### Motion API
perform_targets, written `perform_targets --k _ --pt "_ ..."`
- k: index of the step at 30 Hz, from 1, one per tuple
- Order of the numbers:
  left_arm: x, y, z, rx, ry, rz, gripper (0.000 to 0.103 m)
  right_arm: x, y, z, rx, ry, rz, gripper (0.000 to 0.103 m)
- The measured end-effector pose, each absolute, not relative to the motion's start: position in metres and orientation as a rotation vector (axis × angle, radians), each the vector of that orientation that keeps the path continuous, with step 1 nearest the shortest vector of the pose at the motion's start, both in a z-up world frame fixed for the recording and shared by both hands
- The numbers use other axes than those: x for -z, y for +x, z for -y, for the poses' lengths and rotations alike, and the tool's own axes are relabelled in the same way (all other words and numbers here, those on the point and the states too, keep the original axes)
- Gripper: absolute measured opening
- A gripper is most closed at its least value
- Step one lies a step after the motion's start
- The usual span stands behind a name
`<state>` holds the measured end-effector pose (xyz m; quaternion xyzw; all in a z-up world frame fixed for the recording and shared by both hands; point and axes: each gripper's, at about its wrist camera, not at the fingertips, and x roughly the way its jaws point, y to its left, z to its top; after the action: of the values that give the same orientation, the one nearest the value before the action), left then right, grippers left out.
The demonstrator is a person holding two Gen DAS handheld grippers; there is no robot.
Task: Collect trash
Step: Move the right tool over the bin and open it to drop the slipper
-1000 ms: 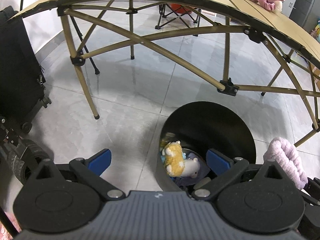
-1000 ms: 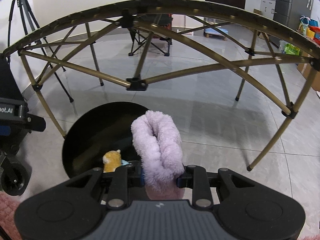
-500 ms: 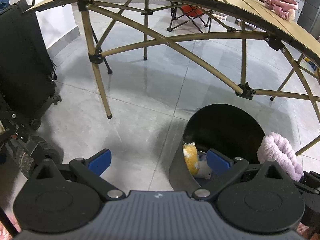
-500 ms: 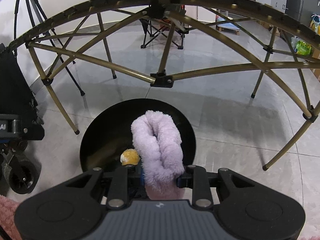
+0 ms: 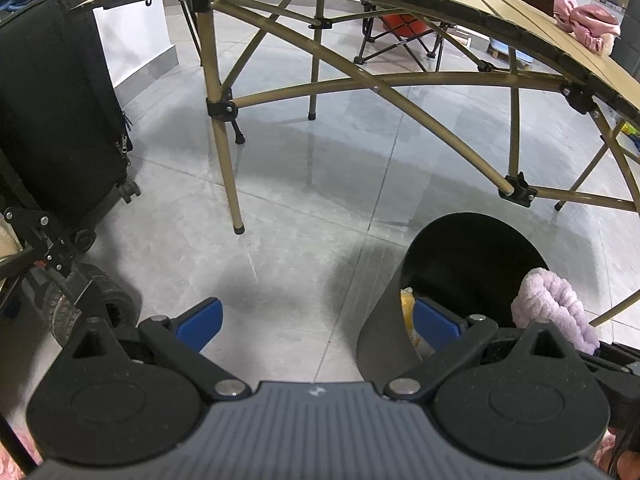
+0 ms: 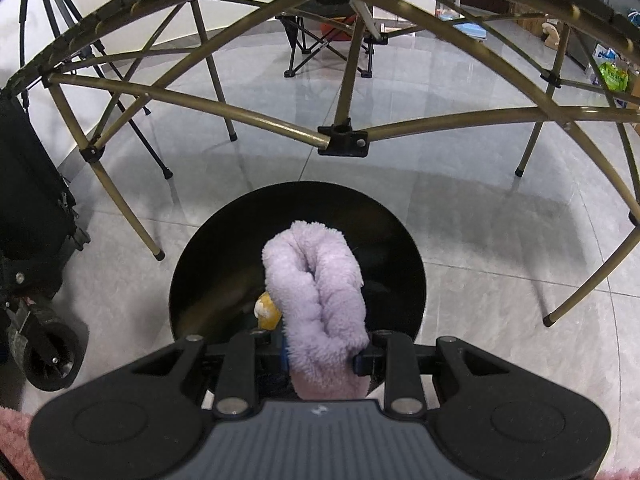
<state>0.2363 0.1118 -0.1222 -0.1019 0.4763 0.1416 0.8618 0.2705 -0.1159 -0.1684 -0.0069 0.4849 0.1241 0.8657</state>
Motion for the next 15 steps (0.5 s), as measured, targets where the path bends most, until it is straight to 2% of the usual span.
perform_targets --k 15 --pt "0.127 0.234 -0.125 -0.312 -0.221 -1.011 0.103 0.180 0.285 0.095 -0.276 -0.010 -1.052 0.027"
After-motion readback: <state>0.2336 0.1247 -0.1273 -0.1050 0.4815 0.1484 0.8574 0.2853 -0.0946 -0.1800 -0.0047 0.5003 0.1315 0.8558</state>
